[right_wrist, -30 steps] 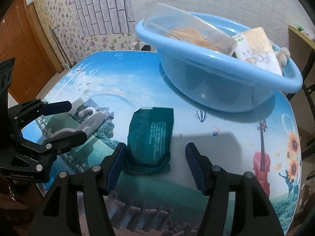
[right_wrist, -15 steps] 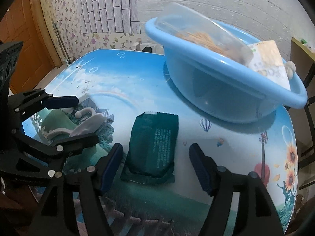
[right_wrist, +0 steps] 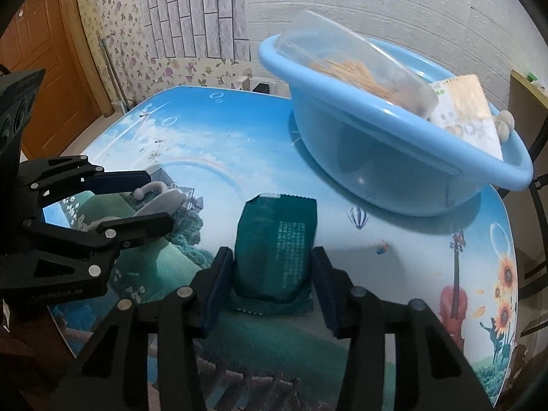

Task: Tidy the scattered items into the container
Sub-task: 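Close the right gripper on the dark green pouch, then lift the hanger and green pouch and carry both over the basin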

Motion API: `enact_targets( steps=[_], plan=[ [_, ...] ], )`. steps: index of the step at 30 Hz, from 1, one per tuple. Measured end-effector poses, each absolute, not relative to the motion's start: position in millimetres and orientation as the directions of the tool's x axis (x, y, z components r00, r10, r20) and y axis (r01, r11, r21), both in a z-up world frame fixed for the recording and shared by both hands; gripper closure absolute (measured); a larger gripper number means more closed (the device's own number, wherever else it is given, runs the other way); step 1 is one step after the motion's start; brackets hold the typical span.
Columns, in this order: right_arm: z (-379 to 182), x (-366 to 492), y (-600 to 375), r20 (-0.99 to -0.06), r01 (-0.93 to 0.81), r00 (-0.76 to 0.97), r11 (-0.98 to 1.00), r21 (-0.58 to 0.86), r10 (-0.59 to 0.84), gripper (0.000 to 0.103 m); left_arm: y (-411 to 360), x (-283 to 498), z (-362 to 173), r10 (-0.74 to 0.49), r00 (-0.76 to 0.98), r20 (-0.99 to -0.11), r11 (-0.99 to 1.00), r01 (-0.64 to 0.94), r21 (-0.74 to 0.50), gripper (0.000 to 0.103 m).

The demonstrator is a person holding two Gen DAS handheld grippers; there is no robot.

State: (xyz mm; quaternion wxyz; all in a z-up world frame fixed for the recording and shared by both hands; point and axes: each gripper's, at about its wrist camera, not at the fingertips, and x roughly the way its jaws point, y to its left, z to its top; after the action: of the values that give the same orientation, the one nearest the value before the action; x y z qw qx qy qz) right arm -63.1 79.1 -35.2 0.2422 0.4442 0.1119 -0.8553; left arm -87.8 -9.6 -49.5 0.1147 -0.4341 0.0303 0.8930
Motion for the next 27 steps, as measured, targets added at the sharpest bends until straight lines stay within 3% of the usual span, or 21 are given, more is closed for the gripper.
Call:
enact_targets(
  steps=[10,27],
  plan=[
    [-21,-55,90,-0.784,0.503,-0.503,-0.861,0.076,-0.363,0.058,-26,-80,-27,0.249,-0.629,-0.736,-0.968,-0.191,-0.164,0.055],
    [-1,-44,99,-0.734,0.518,-0.541,-0.85,0.092,-0.41,0.058,-23,-67,-5,0.24,-0.67,-0.703,-0.97,-0.191,-0.15,0.055]
  ],
)
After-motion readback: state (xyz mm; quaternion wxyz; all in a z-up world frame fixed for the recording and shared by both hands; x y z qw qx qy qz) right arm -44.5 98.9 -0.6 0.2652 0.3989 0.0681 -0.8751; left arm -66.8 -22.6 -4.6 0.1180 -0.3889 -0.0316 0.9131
